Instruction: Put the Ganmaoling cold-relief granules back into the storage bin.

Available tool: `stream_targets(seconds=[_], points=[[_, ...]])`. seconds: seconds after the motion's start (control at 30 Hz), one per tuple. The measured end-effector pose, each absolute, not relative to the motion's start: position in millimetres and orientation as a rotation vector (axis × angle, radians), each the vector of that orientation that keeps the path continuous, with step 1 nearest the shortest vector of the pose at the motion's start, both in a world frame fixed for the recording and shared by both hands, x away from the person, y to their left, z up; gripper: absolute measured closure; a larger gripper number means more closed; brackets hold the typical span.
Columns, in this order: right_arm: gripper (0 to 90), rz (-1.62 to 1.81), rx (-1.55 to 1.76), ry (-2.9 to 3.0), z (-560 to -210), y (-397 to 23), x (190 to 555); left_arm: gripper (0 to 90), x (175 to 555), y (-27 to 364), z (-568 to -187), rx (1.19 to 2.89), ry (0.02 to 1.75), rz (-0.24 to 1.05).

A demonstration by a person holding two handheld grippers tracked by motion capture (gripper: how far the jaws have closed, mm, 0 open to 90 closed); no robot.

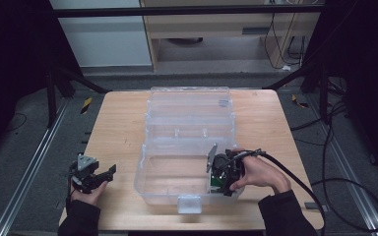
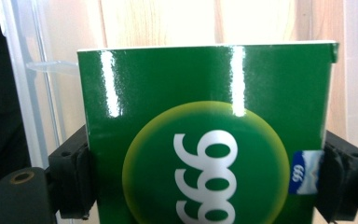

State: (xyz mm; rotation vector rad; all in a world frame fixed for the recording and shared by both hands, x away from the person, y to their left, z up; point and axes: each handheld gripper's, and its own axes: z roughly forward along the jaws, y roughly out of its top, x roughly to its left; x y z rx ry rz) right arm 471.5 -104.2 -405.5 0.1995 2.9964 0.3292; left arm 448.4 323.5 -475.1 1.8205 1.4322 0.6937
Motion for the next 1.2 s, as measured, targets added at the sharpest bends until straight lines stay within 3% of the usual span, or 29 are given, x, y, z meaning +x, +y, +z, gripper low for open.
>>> stream_targets(seconds=[0.47,0.77,1.2], points=[[10.9,0.509,0.270,2.934,-377,-121,461,29.4,449,323,-475,1.822,1.433,0.693],[6.7,0.749,0.488,2.752,-356,-150,451,29.4,448,323,-475,1.821,1.436,0.692],[1.6,1.039,0.889,2.353,-372,-213,433,29.4,448,323,-476,1.828,1.436,0.692]])
